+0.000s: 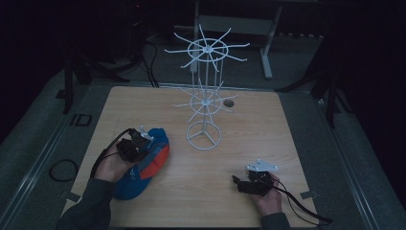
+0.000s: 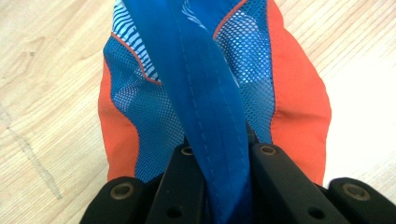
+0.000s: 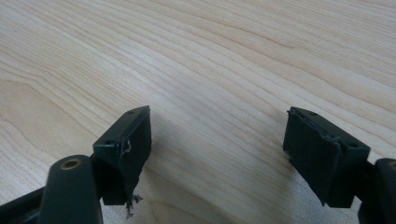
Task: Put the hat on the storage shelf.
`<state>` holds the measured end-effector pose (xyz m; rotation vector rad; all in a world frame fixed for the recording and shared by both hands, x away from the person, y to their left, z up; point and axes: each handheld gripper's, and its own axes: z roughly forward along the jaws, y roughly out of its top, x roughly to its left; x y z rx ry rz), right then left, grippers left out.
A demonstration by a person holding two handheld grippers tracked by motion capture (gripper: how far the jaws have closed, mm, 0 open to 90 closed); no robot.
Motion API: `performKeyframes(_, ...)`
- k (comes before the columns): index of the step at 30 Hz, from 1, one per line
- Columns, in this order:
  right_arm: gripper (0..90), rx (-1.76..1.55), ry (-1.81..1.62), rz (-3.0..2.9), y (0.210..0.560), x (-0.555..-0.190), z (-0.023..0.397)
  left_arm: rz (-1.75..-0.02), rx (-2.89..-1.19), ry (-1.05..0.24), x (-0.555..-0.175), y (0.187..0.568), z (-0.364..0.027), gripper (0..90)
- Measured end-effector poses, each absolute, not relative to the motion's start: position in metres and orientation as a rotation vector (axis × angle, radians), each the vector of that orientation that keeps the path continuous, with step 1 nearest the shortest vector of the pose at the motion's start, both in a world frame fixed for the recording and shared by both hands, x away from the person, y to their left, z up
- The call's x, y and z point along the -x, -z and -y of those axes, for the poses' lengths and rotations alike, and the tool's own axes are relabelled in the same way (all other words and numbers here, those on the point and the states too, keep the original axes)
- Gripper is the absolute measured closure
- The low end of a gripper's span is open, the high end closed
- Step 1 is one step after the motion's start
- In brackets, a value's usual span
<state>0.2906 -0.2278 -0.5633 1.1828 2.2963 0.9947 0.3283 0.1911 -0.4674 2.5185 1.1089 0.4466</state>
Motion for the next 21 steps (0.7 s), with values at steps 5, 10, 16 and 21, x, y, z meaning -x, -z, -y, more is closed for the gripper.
performKeyframes(5, 23.4, -1.185, -0.995, -2.297, 0.563, -0.29, 0.228, -1.093, -2.486, -0.479, -0.323, 0.458, -0.196, 88.4)
performKeyframes(10, 23.4, -1.185, -0.994, -2.297, 0.563, -0.29, 0.228, -1.078, -2.45, -0.496, -0.32, 0.449, -0.199, 88.5)
performKeyframes(16, 23.4, -1.182, -0.995, -2.296, 0.563, -0.291, 0.228, -1.083, -2.386, -0.507, -0.318, 0.439, -0.205, 88.7)
performKeyframes(21, 23.4, -1.182, -0.995, -2.296, 0.563, -0.291, 0.228, -1.08, -2.332, -0.515, -0.317, 0.431, -0.21, 88.8)
